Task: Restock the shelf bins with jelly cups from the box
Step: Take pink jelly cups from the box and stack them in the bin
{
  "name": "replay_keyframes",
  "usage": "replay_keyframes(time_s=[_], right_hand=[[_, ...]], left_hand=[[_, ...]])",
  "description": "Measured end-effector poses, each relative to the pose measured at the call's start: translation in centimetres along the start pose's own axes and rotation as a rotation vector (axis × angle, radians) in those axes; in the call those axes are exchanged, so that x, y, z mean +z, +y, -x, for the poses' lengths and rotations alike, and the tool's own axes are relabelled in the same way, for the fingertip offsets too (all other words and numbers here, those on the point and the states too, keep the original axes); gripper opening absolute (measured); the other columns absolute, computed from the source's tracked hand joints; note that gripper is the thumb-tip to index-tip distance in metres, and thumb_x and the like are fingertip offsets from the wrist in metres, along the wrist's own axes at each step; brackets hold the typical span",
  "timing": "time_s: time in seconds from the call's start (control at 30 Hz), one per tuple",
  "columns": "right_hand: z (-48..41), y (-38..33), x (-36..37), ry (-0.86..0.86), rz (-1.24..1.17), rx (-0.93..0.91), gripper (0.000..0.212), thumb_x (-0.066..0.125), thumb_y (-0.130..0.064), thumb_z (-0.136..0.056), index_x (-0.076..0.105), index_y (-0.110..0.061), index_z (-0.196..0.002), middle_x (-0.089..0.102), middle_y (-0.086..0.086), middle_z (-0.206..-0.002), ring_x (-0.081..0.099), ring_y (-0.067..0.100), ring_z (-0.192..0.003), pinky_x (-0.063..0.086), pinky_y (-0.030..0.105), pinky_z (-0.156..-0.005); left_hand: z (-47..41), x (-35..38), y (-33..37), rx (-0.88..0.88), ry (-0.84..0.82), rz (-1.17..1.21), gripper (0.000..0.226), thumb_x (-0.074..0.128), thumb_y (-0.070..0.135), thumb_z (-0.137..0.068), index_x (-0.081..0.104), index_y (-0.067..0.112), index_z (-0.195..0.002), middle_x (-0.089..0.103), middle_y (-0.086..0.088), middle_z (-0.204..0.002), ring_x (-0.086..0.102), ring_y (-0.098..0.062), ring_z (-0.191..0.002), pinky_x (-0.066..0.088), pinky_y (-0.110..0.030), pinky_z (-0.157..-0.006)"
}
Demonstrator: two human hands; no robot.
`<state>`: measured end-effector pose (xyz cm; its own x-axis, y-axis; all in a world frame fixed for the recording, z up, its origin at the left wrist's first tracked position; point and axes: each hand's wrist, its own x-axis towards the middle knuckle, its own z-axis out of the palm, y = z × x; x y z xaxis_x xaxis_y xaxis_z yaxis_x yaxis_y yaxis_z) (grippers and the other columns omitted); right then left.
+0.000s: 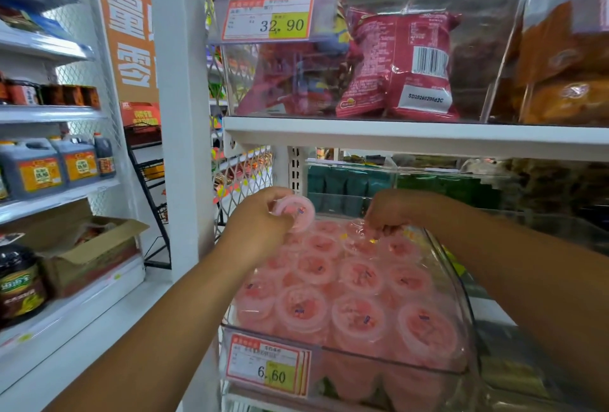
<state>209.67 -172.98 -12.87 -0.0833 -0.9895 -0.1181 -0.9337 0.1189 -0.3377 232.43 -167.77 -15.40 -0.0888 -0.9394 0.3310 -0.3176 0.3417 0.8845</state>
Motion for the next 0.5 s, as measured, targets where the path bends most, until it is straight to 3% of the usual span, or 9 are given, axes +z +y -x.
replay_keyframes(time_s=[0.07, 0.17, 0.23, 0.27, 0.33, 0.43, 0.5], right_hand=[[0.1, 0.0, 0.0, -0.025, 0.046, -0.013, 0.02, 0.061, -0.013, -0.092, 0.069, 0.003, -0.102, 0.063, -0.007, -0.052, 0.055, 0.008, -0.053, 0.047, 0.017, -0.05], [0.8, -0.1, -0.9, 0.046, 0.189, -0.133, 0.026, 0.055, -0.019, -0.095, 0.067, -0.004, -0.113, 0.067, 0.005, -0.092, 0.057, 0.015, -0.077, 0.048, 0.023, -0.067], [2.1, -0.3, -1.8, 0.001, -0.155, -0.26, 0.026, 0.053, -0.012, -0.096, 0.062, -0.011, -0.121, 0.064, 0.004, -0.113, 0.059, 0.018, -0.095, 0.049, 0.026, -0.084], [2.9, -0.5, -2.2, -0.152, -0.42, -0.329, 0.027, 0.054, -0.006, -0.095, 0.062, -0.013, -0.12, 0.065, 0.006, -0.116, 0.063, 0.02, -0.098, 0.05, 0.028, -0.088], [4.1, -0.7, -2.3, -0.357, -0.676, -0.413, 0.024, 0.055, 0.001, -0.092, 0.064, -0.011, -0.11, 0.07, 0.01, -0.104, 0.068, 0.019, -0.086, 0.056, 0.027, -0.082], [3.6, -0.2, -2.5, -0.088, -0.605, -0.351, 0.012, 0.062, 0.001, -0.089, 0.065, -0.008, -0.098, 0.07, 0.012, -0.092, 0.068, 0.016, -0.075, 0.059, 0.024, -0.069], [3.0, 0.8, -3.6, 0.084, -0.261, -0.34, 0.01, 0.065, -0.008, -0.089, 0.066, -0.017, -0.092, 0.069, 0.002, -0.084, 0.065, 0.012, -0.074, 0.053, 0.019, -0.063]], left_hand=[[-0.2, 0.3, 0.3, 0.003, -0.017, -0.01, 0.027, 0.062, 0.008, -0.091, 0.065, 0.034, -0.102, 0.066, 0.004, -0.108, 0.069, -0.027, -0.094, 0.055, -0.048, -0.087], [-0.8, 1.0, 0.6, -0.021, -0.059, 0.001, 0.031, 0.066, 0.012, -0.09, 0.061, 0.026, -0.118, 0.063, -0.002, -0.11, 0.07, -0.031, -0.086, 0.057, -0.049, -0.082], [-1.1, 1.7, 1.1, -0.039, -0.088, 0.044, 0.041, 0.07, 0.014, -0.088, 0.054, 0.023, -0.125, 0.06, 0.0, -0.103, 0.07, -0.027, -0.077, 0.06, -0.039, -0.076], [-1.4, 2.1, 1.4, -0.024, -0.09, 0.014, 0.042, 0.072, 0.017, -0.087, 0.053, 0.023, -0.124, 0.06, 0.002, -0.099, 0.069, -0.024, -0.075, 0.06, -0.03, -0.072], [-2.2, 3.1, 1.8, -0.006, -0.091, -0.067, 0.047, 0.075, 0.024, -0.084, 0.053, 0.022, -0.125, 0.063, 0.001, -0.1, 0.068, -0.023, -0.081, 0.057, -0.026, -0.071], [-2.9, 4.2, 2.2, 0.047, -0.166, -0.155, 0.056, 0.074, 0.028, -0.085, 0.049, 0.02, -0.135, 0.064, -0.002, -0.118, 0.067, -0.022, -0.097, 0.055, -0.035, -0.083], [-2.8, 4.6, 2.5, 0.173, -0.303, -0.393, 0.053, 0.064, 0.029, -0.092, 0.044, 0.023, -0.141, 0.058, -0.001, -0.132, 0.06, -0.019, -0.11, 0.05, -0.033, -0.091]])
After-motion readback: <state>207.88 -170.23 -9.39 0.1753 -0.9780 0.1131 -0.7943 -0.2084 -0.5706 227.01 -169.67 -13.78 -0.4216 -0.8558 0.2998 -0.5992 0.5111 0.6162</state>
